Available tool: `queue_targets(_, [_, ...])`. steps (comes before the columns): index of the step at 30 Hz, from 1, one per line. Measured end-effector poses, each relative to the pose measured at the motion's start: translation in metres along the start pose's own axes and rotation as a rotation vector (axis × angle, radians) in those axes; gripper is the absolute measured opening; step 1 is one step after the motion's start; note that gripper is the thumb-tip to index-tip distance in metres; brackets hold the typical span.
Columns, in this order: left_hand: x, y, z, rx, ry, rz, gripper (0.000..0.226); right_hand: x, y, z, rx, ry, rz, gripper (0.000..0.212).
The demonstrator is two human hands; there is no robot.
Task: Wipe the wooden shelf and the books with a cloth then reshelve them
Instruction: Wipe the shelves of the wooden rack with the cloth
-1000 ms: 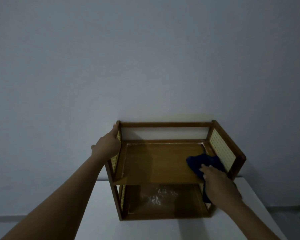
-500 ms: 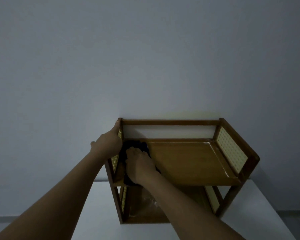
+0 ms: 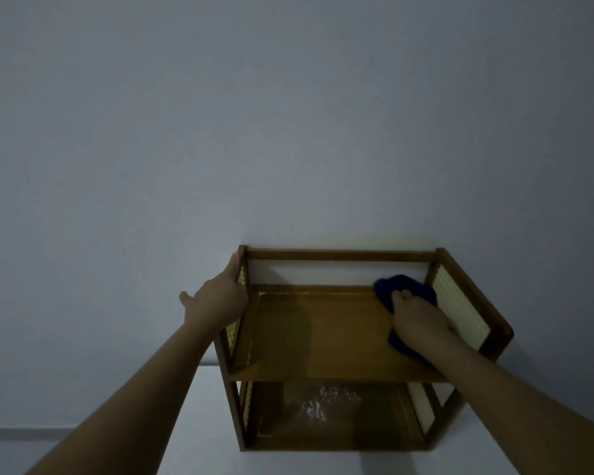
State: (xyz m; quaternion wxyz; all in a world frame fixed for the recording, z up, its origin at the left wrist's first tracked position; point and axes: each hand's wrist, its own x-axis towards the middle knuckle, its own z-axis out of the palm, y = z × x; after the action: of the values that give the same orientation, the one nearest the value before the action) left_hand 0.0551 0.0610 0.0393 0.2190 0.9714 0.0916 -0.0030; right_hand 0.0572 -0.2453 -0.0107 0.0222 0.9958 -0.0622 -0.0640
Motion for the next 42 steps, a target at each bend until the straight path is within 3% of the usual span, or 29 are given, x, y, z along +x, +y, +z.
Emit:
queue_targets(6, [-0.002,0.003,-0.003,-0.03,-0.017,-0.054,0.067,-0.014,0.018,-0.003,0.06,0.004,-0.025,0.035])
queue_targets(9, [0.0,0.002,-0.001,-0.047,-0.018,-0.062,0.067,-0.051,0.032,0.0,0.136,-0.038,-0.03,0.022])
queue_targets(12, [0.002,0.002,0.0,-0.064,-0.01,-0.042,0.068,-0.087,0.031,0.0,0.281,-0.046,-0.014,0.024])
queue_targets(16, [0.009,-0.006,0.006,-0.099,0.011,0.005,0.068,-0.108,-0.029,-0.007,0.338,0.036,-0.057,0.027])
queue_targets(19, [0.015,-0.012,0.011,-0.133,0.012,0.035,0.071,-0.115,-0.11,-0.003,0.437,0.053,-0.247,0.027])
queue_targets(23, [0.017,-0.015,0.011,-0.124,0.005,0.067,0.073,-0.114,-0.196,0.021,0.367,0.133,-0.439,0.038])
queue_targets(28, [0.018,-0.018,0.009,-0.118,-0.006,0.072,0.073,-0.105,-0.165,0.035,0.426,0.229,-0.507,0.037])
queue_targets(31, [0.016,-0.017,0.008,-0.114,-0.009,0.074,0.072,-0.096,-0.114,0.036,0.493,0.301,-0.391,0.034])
queue_targets(36, [0.015,-0.015,0.007,-0.116,-0.017,0.079,0.071,-0.071,-0.01,0.03,0.427,0.355,0.068,0.017])
queue_targets(38, [0.015,-0.015,0.007,-0.106,-0.017,0.078,0.071,-0.05,0.004,0.024,0.558,0.396,0.192,0.023])
queue_targets(42, [0.012,-0.013,0.005,-0.08,-0.015,0.076,0.071,-0.013,-0.013,-0.017,1.046,0.793,0.322,0.03])
